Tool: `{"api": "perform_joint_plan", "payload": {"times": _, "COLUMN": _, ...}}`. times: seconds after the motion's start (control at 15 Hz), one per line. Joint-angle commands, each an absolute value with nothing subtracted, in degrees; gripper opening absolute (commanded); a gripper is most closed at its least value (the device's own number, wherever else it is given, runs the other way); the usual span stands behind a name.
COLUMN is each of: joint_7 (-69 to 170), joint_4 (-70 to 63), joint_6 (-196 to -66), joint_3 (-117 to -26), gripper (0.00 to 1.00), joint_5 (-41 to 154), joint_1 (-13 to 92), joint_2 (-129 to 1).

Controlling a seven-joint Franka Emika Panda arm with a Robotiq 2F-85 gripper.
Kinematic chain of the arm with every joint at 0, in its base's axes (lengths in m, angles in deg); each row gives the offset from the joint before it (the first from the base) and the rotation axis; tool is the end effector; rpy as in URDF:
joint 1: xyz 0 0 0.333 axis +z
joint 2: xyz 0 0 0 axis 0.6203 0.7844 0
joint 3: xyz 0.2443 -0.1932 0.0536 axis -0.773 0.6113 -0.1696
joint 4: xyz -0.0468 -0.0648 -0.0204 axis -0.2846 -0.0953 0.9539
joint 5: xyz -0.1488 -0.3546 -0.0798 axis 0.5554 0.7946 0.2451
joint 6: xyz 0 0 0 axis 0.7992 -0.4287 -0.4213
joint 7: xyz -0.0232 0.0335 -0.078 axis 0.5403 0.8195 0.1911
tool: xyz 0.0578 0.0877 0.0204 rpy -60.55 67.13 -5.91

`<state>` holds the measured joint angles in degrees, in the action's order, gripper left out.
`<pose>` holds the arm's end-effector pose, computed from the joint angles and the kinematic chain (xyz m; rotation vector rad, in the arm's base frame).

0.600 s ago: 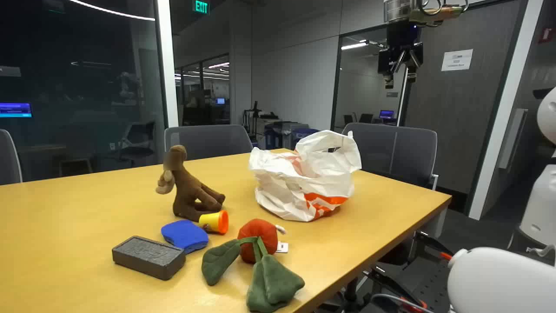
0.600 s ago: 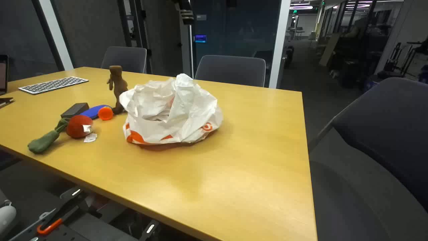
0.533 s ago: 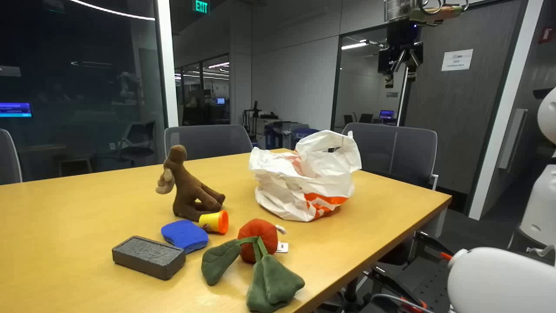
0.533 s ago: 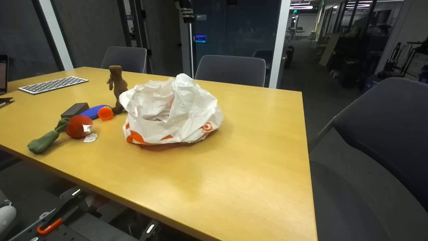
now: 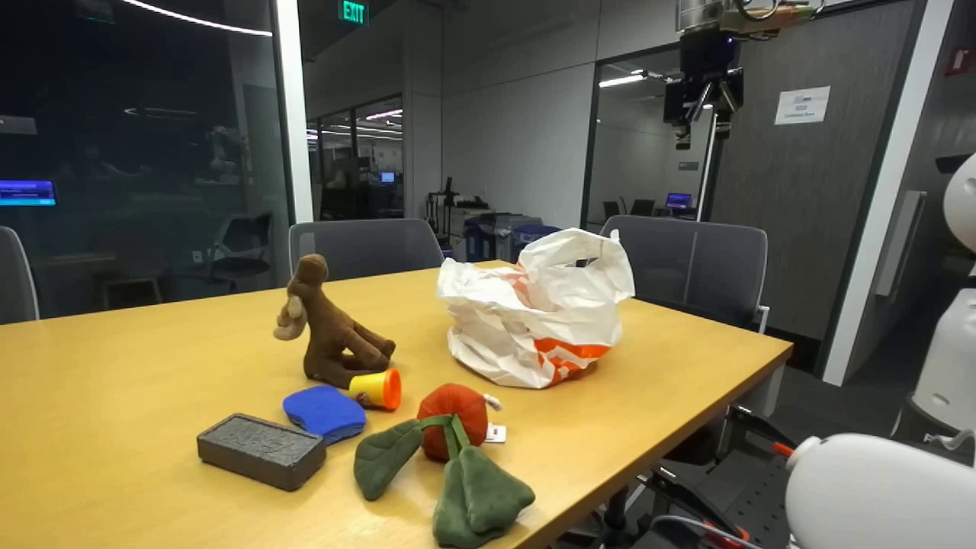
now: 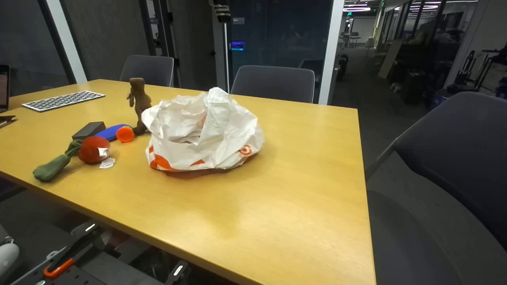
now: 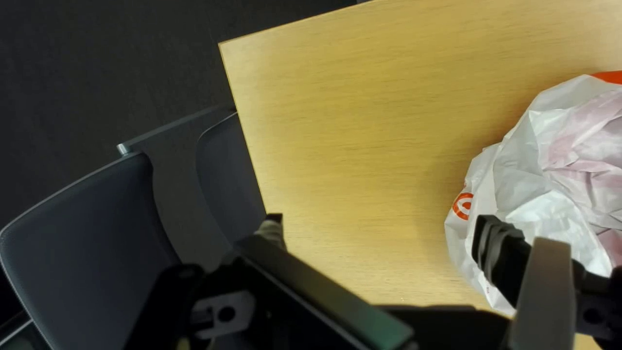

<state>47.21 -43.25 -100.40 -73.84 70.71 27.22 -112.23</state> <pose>0.3751 -0.1110 0.5582 2.8532 -0.2642 0.0507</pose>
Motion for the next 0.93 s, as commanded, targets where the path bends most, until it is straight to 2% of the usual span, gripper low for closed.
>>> {"api": "perform_joint_plan", "payload": {"times": 0.0, "joint_7": 48.15, "joint_4": -43.22, "joint_6": -100.15, "joint_3": -73.31, "gripper": 1.00, "joint_5": 70.45, "joint_1": 29.14, "joint_2": -111.64}}
{"api": "perform_joint_plan", "payload": {"times": 0.87, "joint_7": 46.42, "joint_4": -53.39, "joint_6": -111.11, "joint_3": -83.76, "gripper": 1.00, "joint_5": 52.17, "joint_1": 48.46, "joint_2": -100.82}}
